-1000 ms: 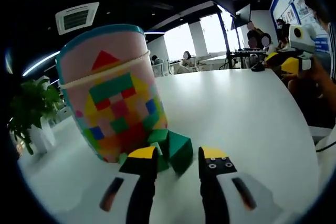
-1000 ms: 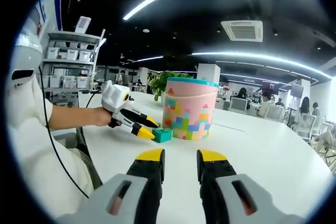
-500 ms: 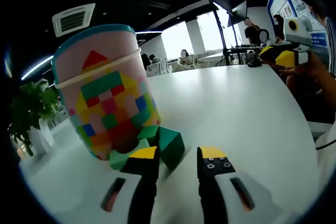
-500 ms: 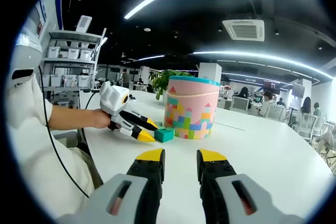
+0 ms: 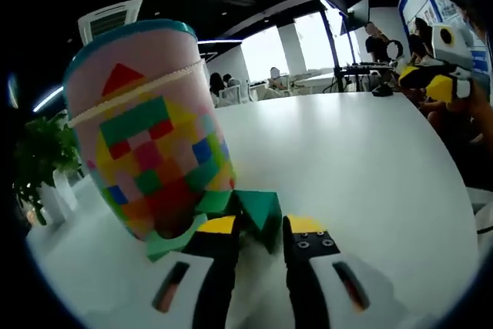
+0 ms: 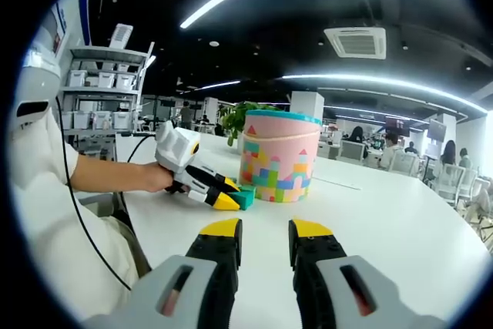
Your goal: Arrange the toys in the designated storage area by placing each visible toy with the group until no toy remains scattered across the table.
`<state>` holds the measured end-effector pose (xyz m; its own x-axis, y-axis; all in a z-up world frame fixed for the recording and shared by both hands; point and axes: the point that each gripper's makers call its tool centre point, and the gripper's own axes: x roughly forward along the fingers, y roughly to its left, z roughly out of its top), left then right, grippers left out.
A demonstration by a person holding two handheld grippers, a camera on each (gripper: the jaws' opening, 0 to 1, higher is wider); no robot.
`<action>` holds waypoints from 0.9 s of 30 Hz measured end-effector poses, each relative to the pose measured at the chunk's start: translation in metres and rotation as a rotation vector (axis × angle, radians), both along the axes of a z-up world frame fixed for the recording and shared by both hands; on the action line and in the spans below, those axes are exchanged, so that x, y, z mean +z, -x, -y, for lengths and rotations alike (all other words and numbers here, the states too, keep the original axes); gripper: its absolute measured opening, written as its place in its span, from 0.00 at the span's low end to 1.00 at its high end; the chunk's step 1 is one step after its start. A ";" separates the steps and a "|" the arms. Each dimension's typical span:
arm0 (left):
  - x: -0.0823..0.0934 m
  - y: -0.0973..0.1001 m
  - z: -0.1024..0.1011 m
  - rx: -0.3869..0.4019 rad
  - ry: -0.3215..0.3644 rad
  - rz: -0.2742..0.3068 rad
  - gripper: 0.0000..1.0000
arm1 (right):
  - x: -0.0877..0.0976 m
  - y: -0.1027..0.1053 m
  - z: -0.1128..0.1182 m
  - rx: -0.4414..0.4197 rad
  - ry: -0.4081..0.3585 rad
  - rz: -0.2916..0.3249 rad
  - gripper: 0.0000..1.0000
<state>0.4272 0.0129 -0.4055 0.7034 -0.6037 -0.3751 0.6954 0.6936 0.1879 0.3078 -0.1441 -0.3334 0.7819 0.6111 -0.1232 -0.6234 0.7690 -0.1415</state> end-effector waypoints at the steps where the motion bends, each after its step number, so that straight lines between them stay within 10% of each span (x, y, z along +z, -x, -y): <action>1: 0.000 -0.002 0.001 -0.004 -0.003 0.002 0.24 | 0.000 0.000 0.000 0.000 0.000 0.000 0.24; 13: -0.003 -0.006 0.014 0.063 0.067 -0.063 0.25 | -0.001 0.000 -0.001 0.003 -0.003 -0.004 0.24; 27: 0.016 0.018 0.017 0.006 0.136 -0.005 0.20 | -0.001 0.000 -0.003 0.005 -0.002 -0.002 0.24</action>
